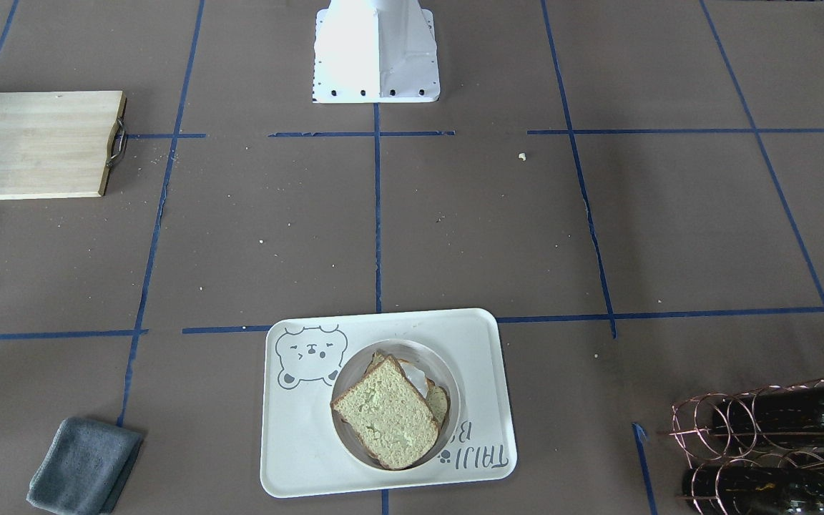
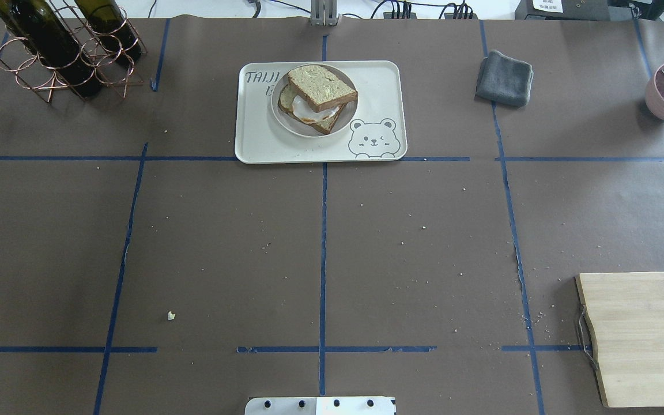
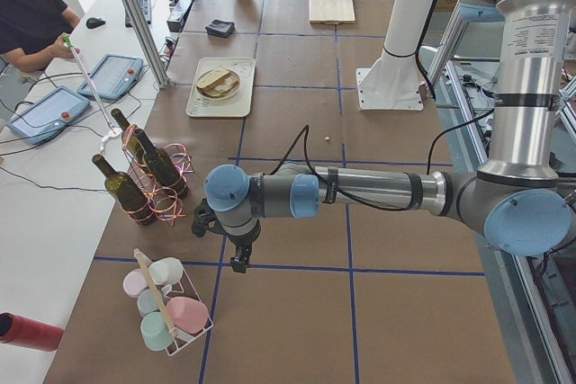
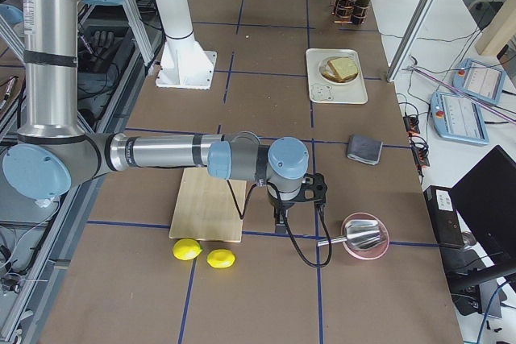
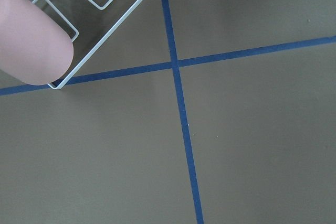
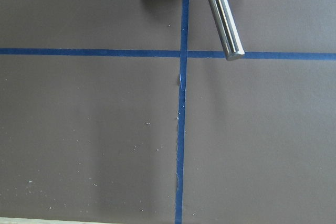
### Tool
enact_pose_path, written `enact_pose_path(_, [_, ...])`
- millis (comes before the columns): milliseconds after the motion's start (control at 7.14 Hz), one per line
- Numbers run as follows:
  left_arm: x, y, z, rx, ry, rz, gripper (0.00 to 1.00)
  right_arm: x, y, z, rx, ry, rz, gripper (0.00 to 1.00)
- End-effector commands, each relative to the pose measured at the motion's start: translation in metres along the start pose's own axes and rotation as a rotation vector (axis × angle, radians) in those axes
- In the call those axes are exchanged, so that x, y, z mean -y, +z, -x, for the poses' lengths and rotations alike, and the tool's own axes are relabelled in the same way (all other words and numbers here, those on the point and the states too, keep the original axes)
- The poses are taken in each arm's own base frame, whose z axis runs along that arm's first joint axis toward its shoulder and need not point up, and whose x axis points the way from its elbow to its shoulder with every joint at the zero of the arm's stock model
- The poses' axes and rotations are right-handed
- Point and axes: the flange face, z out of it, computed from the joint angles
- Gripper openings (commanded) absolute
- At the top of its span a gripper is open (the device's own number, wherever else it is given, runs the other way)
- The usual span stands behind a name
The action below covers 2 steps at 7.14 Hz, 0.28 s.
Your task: Make sandwich and place on tray
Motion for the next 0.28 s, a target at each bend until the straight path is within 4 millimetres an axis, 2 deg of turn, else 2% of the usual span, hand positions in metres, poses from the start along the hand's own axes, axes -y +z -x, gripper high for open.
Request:
enact_pose_path(0, [0.0000, -0.0004, -0.0005, 0.000, -0.001, -0.001, 1.00, 0.0002, -0.0010, 0.0011, 0.001, -0.001, -0.002, 1.00])
enact_pose_path(140, [0.0000, -0.0004, -0.0005, 0.000, 0.001, -0.001, 1.00, 0.0010, -0.0020, 0.0021, 0.001, -0.003, -0.004, 1.00])
